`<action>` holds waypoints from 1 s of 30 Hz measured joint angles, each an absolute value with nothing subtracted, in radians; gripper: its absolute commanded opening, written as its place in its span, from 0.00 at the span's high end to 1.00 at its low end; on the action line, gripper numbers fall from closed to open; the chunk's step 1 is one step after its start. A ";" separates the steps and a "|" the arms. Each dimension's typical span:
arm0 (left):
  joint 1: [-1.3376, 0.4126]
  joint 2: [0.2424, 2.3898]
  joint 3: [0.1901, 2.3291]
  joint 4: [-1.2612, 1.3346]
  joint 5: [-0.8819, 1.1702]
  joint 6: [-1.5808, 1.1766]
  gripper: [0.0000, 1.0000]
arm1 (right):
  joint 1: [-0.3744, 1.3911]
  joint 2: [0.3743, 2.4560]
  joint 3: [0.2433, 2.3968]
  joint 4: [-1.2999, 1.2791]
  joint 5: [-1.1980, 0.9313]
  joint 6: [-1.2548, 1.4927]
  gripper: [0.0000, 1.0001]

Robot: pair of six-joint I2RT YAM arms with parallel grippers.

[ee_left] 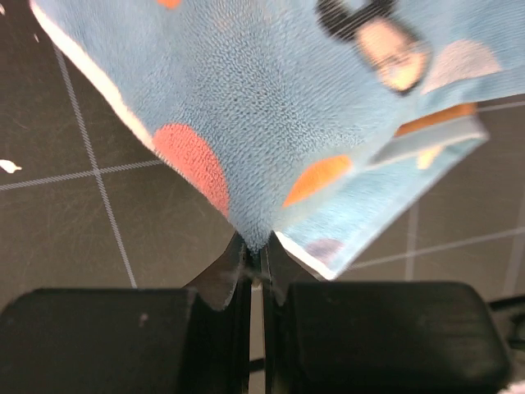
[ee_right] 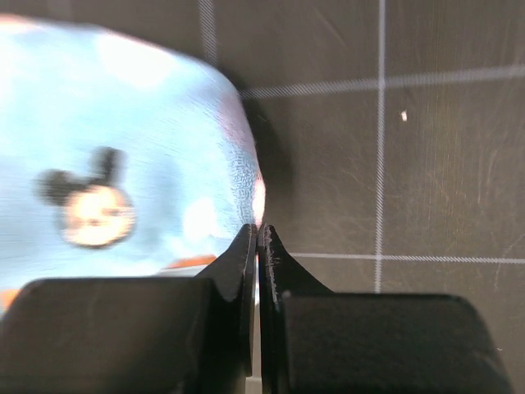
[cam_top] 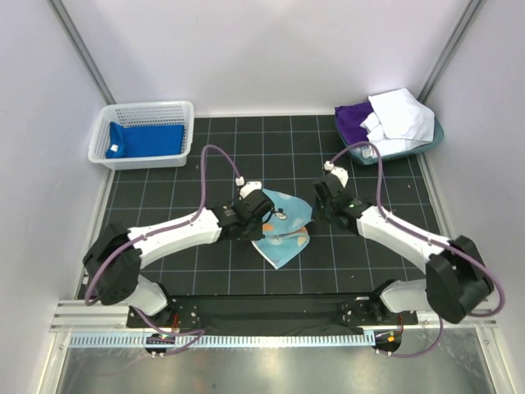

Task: Fold and stack the towels
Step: Flatten out the crumpled towel

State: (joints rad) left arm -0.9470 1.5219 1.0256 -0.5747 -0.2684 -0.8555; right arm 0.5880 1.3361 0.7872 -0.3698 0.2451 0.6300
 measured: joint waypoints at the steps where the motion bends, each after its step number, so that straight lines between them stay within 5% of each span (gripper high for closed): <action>1: -0.947 1.499 1.036 -0.584 -0.268 -0.854 1.00 | 0.588 1.309 0.803 -0.382 0.244 0.630 0.99; 15: -0.902 1.293 1.304 -0.729 -0.314 -0.804 1.00 | 0.595 1.108 1.109 -0.573 0.203 0.603 0.99; 23: -0.600 1.513 1.662 -0.686 -0.253 -0.738 1.00 | 0.474 1.526 1.683 -0.588 0.134 0.500 0.99; 30: -0.390 1.892 2.202 -0.676 -0.059 -0.677 1.00 | 0.336 2.036 2.451 -0.704 0.062 0.443 0.99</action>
